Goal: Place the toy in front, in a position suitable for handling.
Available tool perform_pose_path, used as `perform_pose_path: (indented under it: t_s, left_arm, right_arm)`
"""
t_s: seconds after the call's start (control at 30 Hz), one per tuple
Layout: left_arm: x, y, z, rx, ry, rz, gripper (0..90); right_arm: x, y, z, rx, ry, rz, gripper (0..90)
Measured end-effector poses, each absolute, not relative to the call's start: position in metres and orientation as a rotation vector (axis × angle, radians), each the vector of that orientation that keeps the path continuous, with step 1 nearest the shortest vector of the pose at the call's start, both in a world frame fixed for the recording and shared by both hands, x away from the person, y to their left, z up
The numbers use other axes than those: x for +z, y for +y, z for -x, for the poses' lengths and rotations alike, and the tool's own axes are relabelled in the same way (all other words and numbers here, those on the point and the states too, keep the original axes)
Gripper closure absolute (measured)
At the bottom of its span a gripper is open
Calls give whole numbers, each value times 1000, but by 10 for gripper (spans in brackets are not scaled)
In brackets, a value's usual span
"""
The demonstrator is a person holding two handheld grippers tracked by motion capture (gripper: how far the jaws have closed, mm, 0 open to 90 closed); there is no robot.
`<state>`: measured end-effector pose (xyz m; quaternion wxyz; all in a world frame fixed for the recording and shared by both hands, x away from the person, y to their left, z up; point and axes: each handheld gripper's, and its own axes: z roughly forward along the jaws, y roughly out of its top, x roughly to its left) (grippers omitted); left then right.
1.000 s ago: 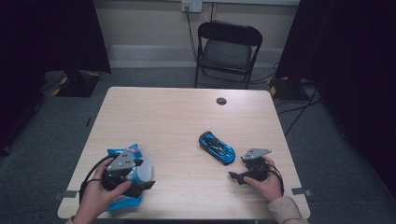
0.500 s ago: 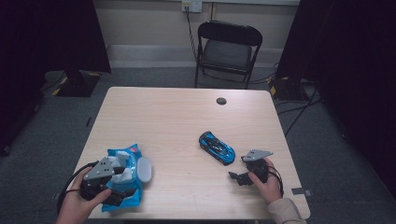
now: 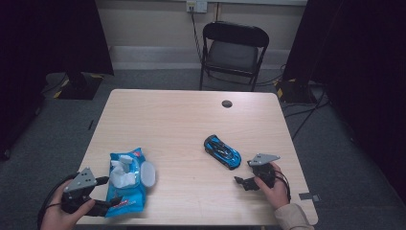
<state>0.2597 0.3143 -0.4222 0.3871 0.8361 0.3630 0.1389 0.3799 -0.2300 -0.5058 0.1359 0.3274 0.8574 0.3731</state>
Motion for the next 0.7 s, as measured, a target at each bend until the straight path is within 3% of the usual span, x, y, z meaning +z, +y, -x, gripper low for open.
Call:
perform_pose_path:
  t_s: [0.43,0.7]
  left_arm:
    - [-466,324,-254,283,1011,-2118,157]
    - [-474,320,-260,284,1009,-2085,123]
  right_arm:
    - [-506,-230,-380,1081,2484,-948,128]
    - [-506,-230,-380,1081,2484,-947,128]
